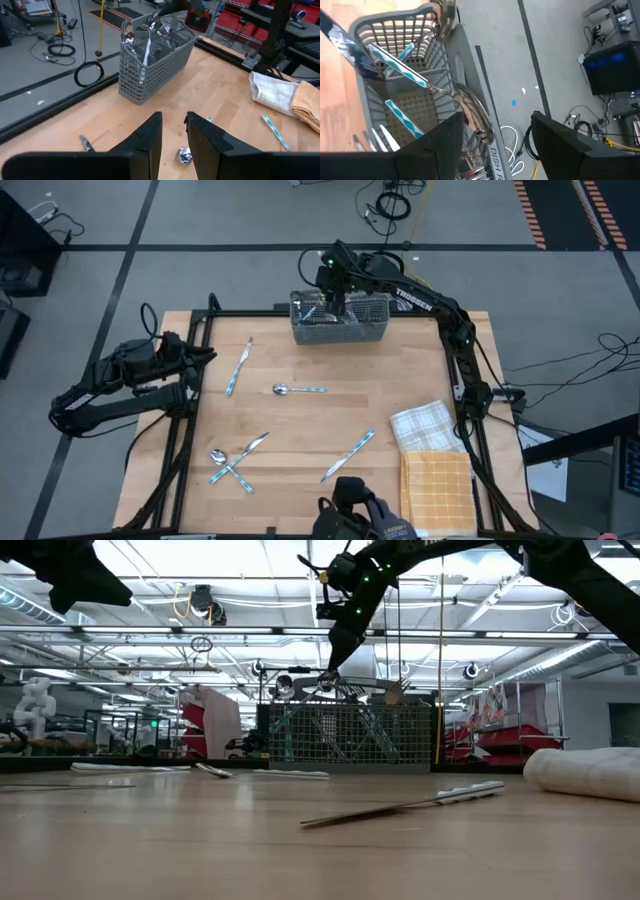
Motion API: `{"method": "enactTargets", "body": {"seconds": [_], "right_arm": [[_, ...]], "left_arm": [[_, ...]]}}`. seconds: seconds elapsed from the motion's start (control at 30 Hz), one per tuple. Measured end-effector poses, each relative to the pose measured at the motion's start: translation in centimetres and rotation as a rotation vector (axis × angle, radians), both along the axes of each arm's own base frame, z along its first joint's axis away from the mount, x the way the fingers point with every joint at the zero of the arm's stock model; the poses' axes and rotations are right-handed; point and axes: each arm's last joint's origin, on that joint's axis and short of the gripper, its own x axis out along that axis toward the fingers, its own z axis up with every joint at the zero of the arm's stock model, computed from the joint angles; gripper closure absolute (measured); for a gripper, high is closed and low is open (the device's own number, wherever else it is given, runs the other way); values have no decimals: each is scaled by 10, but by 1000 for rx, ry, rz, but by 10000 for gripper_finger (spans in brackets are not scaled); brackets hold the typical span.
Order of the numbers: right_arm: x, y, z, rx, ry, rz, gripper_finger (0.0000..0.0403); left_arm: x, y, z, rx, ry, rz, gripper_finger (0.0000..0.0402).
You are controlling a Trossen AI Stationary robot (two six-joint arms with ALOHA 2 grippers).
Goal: Sort silverware
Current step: Put the bottom right blue spoon into the gray silverware basket
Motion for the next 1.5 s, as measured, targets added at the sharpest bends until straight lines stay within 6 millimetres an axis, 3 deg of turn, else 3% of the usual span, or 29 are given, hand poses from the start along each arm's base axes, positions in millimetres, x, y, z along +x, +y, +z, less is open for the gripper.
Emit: {"method": "enactTargets", "body": {"seconds": [0.17, 0.5, 0.8, 1.0, 1.1, 1.27, 1.5], "right_arm": [[-3, -4, 0, 2, 6, -11, 195], [-3, -6, 0, 26, -21, 17, 268], [-2, -7, -2, 30, -23, 17, 273], [2, -10, -18, 60, 23, 12, 278], [3, -8, -19, 59, 32, 18, 306], [2, -6, -13, 47, 26, 26, 385], [4, -2, -11, 26, 29, 15, 398]], "left_arm": [[0, 0, 0, 6, 3, 1, 307], [0, 0, 0, 7, 4, 1, 307], [0, 0, 0, 7, 4, 1, 307], [0, 0, 0, 6, 3, 1, 307], [0, 0, 0, 5, 3, 1, 307], [0, 0, 0, 5, 3, 1, 307], [0, 0, 0, 3, 2, -1, 307]]}}
